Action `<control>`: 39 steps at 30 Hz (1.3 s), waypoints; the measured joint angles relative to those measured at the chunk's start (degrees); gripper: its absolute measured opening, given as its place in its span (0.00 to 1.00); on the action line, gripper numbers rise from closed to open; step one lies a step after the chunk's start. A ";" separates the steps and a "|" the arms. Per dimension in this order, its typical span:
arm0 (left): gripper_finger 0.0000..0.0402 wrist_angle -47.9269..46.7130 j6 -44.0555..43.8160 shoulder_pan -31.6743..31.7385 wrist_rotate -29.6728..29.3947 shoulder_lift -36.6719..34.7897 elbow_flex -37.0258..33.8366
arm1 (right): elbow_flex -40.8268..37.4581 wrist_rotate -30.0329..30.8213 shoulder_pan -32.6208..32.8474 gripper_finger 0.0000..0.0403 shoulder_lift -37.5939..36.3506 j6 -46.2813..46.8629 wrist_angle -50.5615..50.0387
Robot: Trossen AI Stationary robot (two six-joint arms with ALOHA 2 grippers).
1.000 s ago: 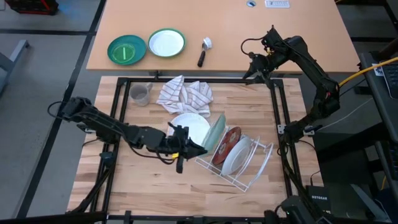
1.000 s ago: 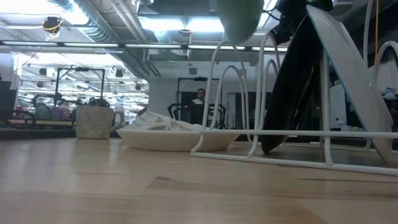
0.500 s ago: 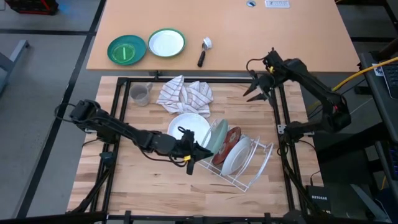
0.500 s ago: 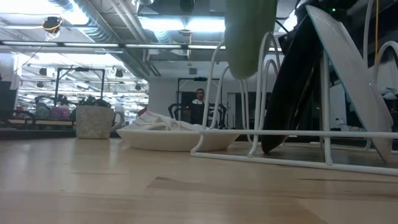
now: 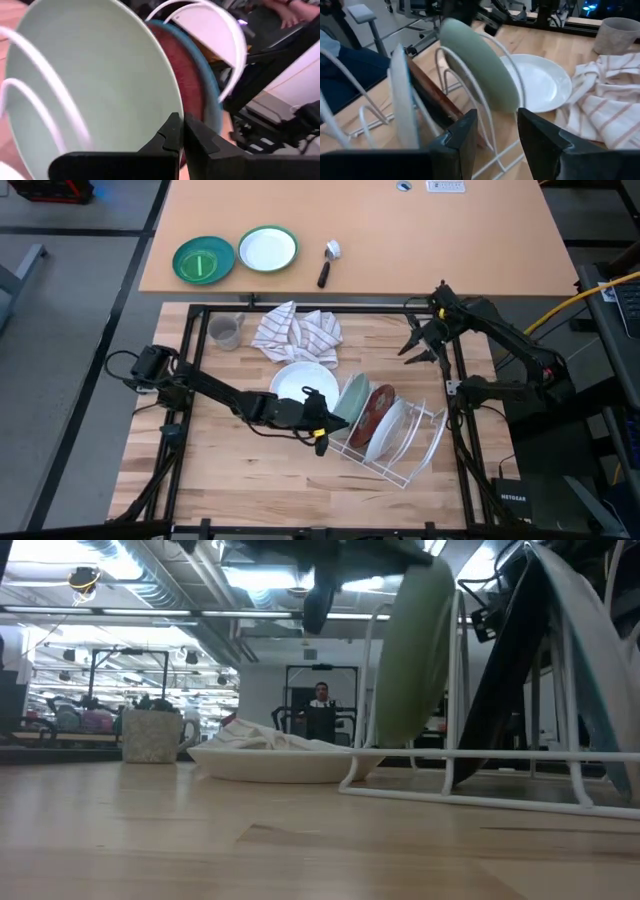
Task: Sort dishes
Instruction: Put the green plate into the dish rack, then put the white plate into the dish rack
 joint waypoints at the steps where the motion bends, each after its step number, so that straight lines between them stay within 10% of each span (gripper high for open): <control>1: 0.00 -0.01 0.01 0.17 0.00 0.47 0.00 | -0.67 -0.22 0.00 0.36 -0.75 0.02 -0.02; 13: 0.07 -7.80 -0.04 2.18 -0.17 2.08 0.01 | -4.07 -5.39 0.00 0.36 -8.37 0.00 -0.13; 26: 0.38 -7.31 10.30 2.07 2.14 1.97 -0.01 | -4.08 -6.89 0.00 0.36 -13.56 0.00 -0.28; 39: 0.40 -18.26 13.30 1.13 2.82 -2.84 -0.07 | -4.07 -2.39 -0.02 0.36 -14.46 -0.18 -0.26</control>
